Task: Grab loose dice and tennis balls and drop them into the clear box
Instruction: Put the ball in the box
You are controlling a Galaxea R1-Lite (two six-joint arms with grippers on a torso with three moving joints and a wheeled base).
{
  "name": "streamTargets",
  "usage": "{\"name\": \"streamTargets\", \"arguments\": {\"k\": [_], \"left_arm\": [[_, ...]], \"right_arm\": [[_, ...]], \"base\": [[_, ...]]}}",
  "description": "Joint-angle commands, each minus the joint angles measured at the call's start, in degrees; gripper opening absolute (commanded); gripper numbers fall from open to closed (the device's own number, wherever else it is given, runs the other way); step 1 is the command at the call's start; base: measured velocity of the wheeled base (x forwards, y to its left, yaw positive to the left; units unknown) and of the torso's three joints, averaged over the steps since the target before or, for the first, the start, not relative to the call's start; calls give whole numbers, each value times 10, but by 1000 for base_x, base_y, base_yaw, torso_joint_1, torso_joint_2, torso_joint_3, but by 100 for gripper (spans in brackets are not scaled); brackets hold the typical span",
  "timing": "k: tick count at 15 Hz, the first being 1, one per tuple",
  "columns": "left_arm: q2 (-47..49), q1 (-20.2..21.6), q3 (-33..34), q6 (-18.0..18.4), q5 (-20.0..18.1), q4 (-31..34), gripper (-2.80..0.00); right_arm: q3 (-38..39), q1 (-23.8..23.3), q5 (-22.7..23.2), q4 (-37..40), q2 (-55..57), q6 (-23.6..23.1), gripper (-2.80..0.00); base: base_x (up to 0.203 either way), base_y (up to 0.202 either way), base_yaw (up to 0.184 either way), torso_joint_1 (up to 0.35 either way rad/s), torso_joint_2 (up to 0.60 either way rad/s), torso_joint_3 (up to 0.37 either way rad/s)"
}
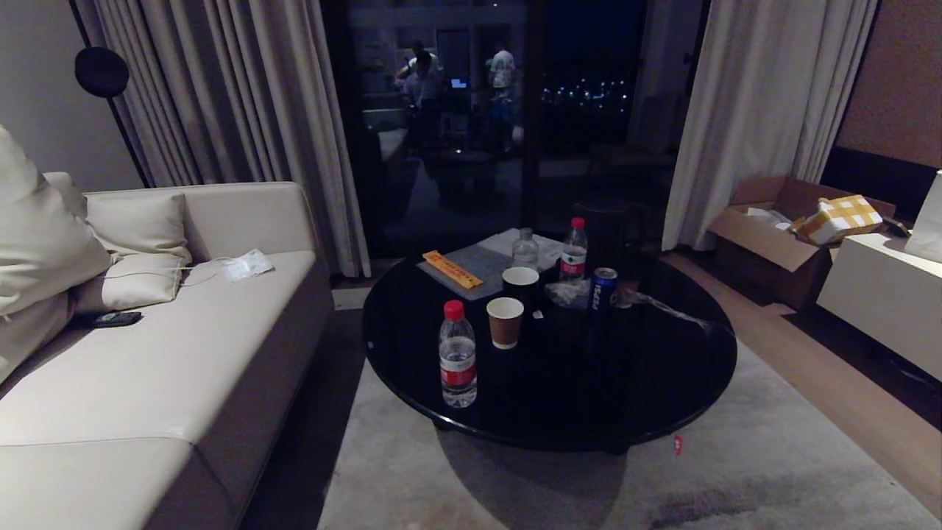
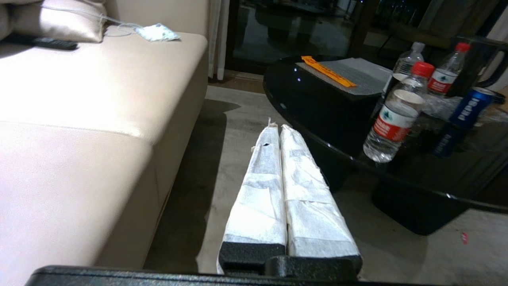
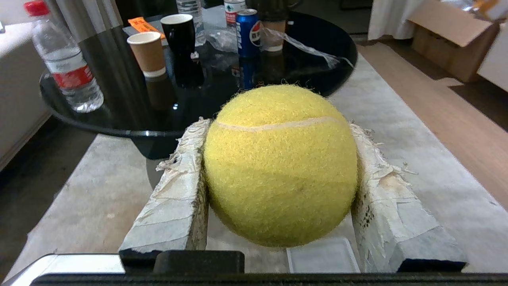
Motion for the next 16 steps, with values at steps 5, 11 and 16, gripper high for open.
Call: {"name": "streamTargets", "arguments": {"k": [5, 11, 16], "left_arm": [[1, 0, 1, -1, 0, 0, -280], [1, 0, 1, -1, 0, 0, -280], [1, 0, 1, -1, 0, 0, -280]], "right_arm": [[0, 0, 0, 0, 1, 0, -280], [0, 0, 2, 0, 1, -1, -280], [0, 0, 2, 0, 1, 0, -280]], "base": [[-183, 0, -1, 3, 3, 5], [-183, 0, -1, 2, 2, 5], [-184, 0, 0, 1, 3, 1]]}}
